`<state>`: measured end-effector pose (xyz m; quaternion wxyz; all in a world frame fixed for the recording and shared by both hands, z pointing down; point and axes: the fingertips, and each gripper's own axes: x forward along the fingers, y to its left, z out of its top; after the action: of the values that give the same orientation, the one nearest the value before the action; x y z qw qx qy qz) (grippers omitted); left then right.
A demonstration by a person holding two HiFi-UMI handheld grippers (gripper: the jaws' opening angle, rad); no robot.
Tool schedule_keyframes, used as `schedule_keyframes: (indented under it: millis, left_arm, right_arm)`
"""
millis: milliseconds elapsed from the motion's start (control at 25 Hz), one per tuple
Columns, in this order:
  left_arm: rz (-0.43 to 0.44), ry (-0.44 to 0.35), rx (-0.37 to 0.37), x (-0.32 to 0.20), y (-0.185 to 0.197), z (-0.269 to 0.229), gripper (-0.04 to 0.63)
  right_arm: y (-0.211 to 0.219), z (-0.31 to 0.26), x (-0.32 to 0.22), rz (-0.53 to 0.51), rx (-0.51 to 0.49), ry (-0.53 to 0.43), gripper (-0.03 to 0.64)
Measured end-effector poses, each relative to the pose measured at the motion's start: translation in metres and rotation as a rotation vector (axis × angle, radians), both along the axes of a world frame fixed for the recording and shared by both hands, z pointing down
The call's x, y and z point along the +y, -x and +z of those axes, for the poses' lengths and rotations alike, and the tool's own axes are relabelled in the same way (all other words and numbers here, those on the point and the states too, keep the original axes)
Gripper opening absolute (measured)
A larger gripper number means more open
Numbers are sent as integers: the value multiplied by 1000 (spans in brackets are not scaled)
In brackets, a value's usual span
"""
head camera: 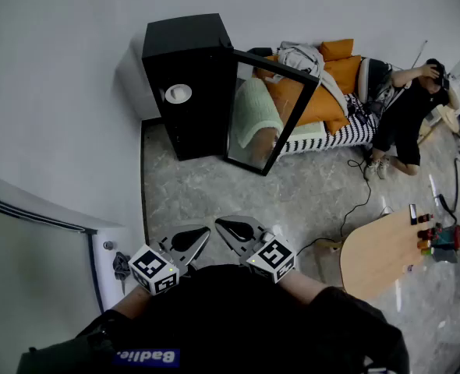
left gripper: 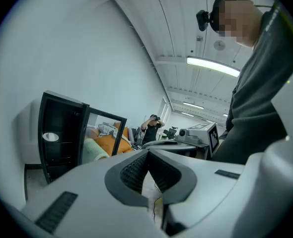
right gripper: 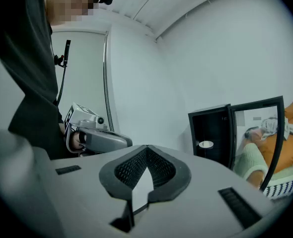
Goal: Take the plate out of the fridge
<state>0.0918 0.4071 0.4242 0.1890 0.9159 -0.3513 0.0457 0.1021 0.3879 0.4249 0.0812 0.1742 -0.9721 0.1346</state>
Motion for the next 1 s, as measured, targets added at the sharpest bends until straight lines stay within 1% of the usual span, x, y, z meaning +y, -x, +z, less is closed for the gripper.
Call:
schedule_keyframes:
  millis: [600, 1000]
  left_arm:
    - [-4, 4, 2, 6, -5, 1, -3]
    - [-46, 2, -17, -4, -26, -2, -3]
  right_arm:
    - [-2, 3, 8, -20, 0, -11, 9]
    - [-25, 2, -4, -49, -12, -2, 9]
